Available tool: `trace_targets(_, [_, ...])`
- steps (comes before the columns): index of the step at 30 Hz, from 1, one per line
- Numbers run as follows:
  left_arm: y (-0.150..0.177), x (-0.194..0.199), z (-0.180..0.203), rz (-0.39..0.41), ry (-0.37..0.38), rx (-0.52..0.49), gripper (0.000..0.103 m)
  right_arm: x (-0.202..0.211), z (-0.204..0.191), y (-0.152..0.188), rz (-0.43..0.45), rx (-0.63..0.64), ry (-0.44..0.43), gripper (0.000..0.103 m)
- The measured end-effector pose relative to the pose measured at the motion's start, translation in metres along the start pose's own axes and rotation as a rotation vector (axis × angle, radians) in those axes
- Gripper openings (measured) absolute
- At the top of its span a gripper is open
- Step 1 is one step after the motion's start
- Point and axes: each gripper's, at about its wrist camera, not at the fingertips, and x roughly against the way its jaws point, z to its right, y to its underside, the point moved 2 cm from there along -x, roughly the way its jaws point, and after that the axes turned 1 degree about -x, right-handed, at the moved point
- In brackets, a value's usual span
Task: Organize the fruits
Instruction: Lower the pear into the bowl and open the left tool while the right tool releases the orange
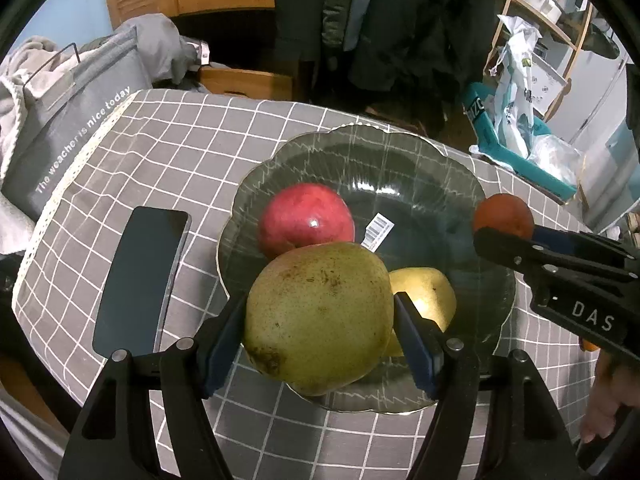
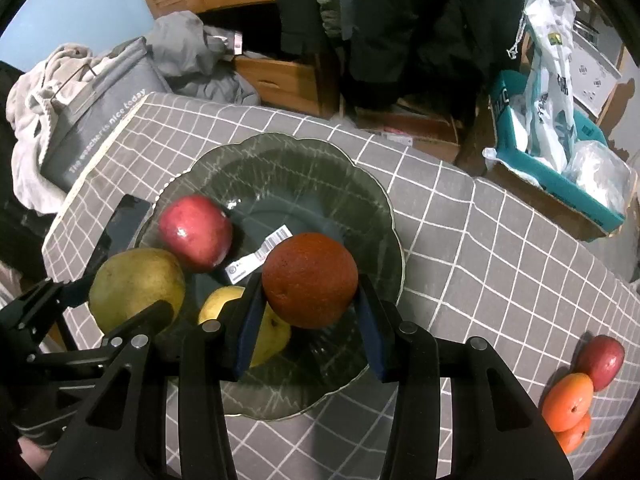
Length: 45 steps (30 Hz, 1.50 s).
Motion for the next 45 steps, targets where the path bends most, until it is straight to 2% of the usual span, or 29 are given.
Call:
trace_targets(13, [0.005,-0.018,-0.004,-0.094,-0.012,0.018,0.073,-0.004,0.0,0.0,-0.013,-0.005,-0.011,0.044])
trace_targets(14, [0.004,-0.013,-0.004,-0.074,-0.007,0.018,0.073,-0.003,0.0,0.0,-0.013,-0.005,-0.01,0.044])
trace_targets(15, [0.002,-0.008,-0.003,-0.051,-0.016,0.009,0.077,-0.004,0.0,0.0,-0.013,-0.006,-0.01,0.044])
trace_targets(16, [0.0,-0.004,-0.002,-0.036,-0.023,0.001,0.086,-0.004,0.0,0.0,-0.016,-0.008,-0.01,0.044])
trace_targets(17, [-0.002,0.001,-0.002,-0.012,-0.028,-0.002,0.088,-0.005,0.0,0.0,-0.017,-0.01,-0.01,0.044])
trace_targets(23, [-0.005,0.006,-0.004,-0.002,-0.02,0.014,0.089,-0.004,0.002,0.001,-0.023,-0.024,-0.016,0.046])
trace_targets(26, [-0.007,0.011,-0.004,0.011,-0.021,0.016,0.089,0.003,0.002,-0.001,0.004,-0.03,-0.023,0.061])
trace_targets(27, [-0.008,0.013,-0.004,0.018,-0.019,0.017,0.089,0.006,0.002,-0.002,0.012,-0.029,-0.027,0.063])
trace_targets(37, [-0.016,0.037,0.001,0.091,-0.014,0.02,0.089,0.04,0.008,-0.007,0.08,-0.034,-0.015,0.064])
trace_targets(40, [-0.018,0.046,0.006,0.114,-0.007,0.015,0.089,0.055,0.011,-0.008,0.114,-0.026,0.019,0.064])
trace_targets(45, [-0.022,0.061,0.017,0.149,0.005,0.003,0.089,0.079,0.018,-0.007,0.172,-0.015,0.086,0.071])
